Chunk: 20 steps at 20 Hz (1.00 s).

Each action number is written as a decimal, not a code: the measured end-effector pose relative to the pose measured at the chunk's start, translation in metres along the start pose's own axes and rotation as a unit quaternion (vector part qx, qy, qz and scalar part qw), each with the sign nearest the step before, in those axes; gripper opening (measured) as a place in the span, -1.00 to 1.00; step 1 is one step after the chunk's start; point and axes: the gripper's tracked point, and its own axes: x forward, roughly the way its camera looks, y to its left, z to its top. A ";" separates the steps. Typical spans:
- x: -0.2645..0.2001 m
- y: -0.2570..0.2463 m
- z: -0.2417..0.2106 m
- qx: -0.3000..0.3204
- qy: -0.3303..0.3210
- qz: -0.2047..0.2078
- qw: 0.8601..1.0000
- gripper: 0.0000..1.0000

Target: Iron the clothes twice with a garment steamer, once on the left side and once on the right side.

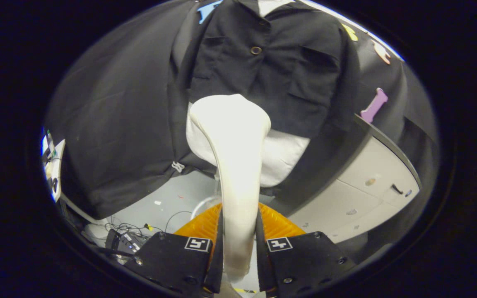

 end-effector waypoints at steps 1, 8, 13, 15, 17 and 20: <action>-0.007 -0.008 -0.008 0.007 0.004 -0.009 1.000 -0.27; -0.051 -0.090 -0.043 0.063 0.004 -0.059 0.996 -0.27; -0.081 -0.159 -0.052 0.103 -0.016 -0.061 0.993 -0.28; -0.100 -0.190 -0.057 0.118 -0.027 -0.067 0.990 -0.28; -0.123 -0.219 -0.066 0.129 -0.042 -0.082 0.987 -0.27; -0.153 -0.248 -0.078 0.150 -0.064 -0.091 0.982 -0.27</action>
